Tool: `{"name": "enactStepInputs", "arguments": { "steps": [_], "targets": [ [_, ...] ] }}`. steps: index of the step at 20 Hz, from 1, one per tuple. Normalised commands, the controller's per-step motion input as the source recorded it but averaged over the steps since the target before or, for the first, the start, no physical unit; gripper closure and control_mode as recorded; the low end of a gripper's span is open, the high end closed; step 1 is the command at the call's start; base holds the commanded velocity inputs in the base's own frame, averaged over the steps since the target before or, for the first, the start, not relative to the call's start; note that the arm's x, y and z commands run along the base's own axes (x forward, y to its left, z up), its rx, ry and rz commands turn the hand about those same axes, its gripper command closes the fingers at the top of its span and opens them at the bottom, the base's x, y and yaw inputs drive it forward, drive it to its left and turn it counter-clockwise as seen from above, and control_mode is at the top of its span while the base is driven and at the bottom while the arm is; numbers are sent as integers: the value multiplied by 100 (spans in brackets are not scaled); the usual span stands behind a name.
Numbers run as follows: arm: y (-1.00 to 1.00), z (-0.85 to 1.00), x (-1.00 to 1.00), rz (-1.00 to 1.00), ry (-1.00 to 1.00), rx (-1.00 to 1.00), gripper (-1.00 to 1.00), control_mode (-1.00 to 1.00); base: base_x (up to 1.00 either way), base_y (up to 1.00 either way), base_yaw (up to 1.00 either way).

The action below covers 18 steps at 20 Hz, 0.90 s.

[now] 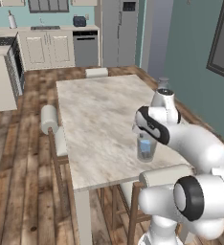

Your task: There are two ice cubes in the ice bowl. Place both ice cubes in the glass cup.

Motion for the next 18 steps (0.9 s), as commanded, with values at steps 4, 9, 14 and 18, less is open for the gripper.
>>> {"name": "enactStepInputs", "arguments": {
  "steps": [4, 9, 14, 18],
  "targets": [
    [0, 23, -100, 0, 0, 0, -100, -100, 0, 0, 0],
    [0, 15, -100, 0, -2, 0, -100, -100, 0, 0, 0],
    [0, 63, -100, 0, -39, 0, -100, -100, 0, 0, 0],
    [12, 31, -56, 4, -23, 3, -100, -100, 0, 0, 0]
  ]
}}
